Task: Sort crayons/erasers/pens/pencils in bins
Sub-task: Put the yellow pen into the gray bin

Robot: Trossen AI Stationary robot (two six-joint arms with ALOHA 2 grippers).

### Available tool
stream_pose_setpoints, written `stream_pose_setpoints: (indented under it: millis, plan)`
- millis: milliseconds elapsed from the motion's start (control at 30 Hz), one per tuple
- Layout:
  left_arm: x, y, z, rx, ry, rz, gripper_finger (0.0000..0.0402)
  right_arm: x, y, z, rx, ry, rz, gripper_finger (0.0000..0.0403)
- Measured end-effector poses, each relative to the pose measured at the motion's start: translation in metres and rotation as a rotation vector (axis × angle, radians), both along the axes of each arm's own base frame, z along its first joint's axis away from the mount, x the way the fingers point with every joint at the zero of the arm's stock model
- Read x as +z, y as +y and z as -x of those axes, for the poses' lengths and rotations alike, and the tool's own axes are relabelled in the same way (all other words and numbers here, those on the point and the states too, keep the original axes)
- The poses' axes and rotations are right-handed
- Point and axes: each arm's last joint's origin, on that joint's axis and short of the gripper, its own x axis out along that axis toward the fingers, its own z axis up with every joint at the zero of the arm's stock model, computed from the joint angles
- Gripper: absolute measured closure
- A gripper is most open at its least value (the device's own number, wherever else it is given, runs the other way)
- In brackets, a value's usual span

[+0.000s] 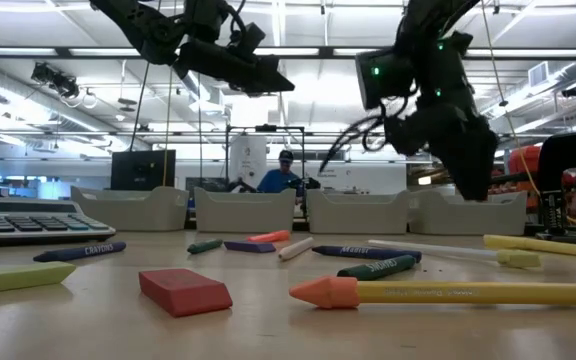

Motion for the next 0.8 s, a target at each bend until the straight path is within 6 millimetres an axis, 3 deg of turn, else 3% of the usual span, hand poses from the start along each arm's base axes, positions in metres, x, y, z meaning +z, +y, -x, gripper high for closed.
stream_pose_setpoints:
  millis: [167, 533, 800]
  plan:
    - [-0.001, 0.0, 0.0, 0.001, 0.01, 0.002, 0.02, -0.021, 0.0, -0.001, 0.01, 0.08, -0.031, 0.0183]
    - [-0.002, 0.0, 0.0, 0.0, 0.035, -0.01, 0.0198, -0.032, 0.0, -0.006, 0.032, 0.015, -0.056, 0.0186]
    - [-0.004, 0.0, 0.0, -0.001, 0.064, -0.025, 0.0199, -0.051, 0.004, 0.011, -0.001, 0.059, -0.096, 0.0186]
